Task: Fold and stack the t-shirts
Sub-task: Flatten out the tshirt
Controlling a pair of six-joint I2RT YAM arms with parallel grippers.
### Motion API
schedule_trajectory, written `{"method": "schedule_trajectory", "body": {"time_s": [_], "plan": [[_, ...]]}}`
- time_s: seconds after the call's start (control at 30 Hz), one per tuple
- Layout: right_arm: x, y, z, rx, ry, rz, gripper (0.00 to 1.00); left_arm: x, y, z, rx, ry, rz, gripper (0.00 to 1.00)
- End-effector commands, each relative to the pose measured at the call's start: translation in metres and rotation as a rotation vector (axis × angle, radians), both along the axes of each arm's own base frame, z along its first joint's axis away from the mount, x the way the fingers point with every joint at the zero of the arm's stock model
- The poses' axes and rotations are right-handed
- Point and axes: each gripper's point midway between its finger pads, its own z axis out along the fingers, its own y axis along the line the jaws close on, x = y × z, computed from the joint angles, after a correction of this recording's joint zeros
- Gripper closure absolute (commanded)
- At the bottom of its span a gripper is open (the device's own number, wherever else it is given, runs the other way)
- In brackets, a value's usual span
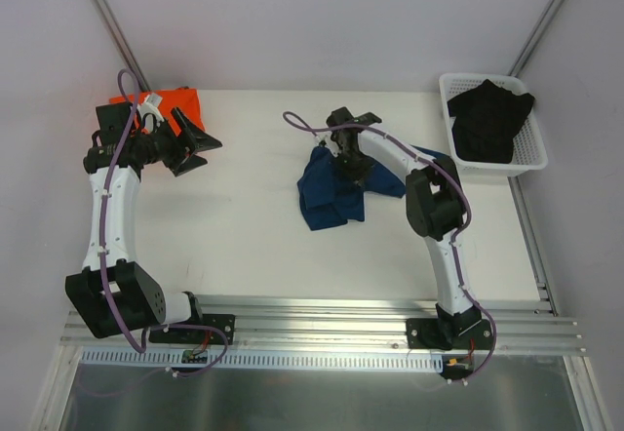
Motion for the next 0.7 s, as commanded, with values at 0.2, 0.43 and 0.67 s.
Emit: {"method": "schedule_trajectory", "body": {"time_s": [0.2, 0.43, 0.67], "plan": [[0.027, 0.012, 0.113, 0.140, -0.264, -0.004, 0.99, 0.001, -0.005, 0.002, 0.002, -0.033, -0.029, 0.28], [0.033, 0.003, 0.133, 0.146, -0.316, -0.006, 0.99, -0.003, -0.059, -0.047, 0.170, 0.016, -0.271, 0.34], [0.046, -0.011, 0.136, 0.144, -0.338, -0.035, 1.00, -0.017, -0.093, -0.103, 0.221, 0.136, -0.428, 0.34]]}}
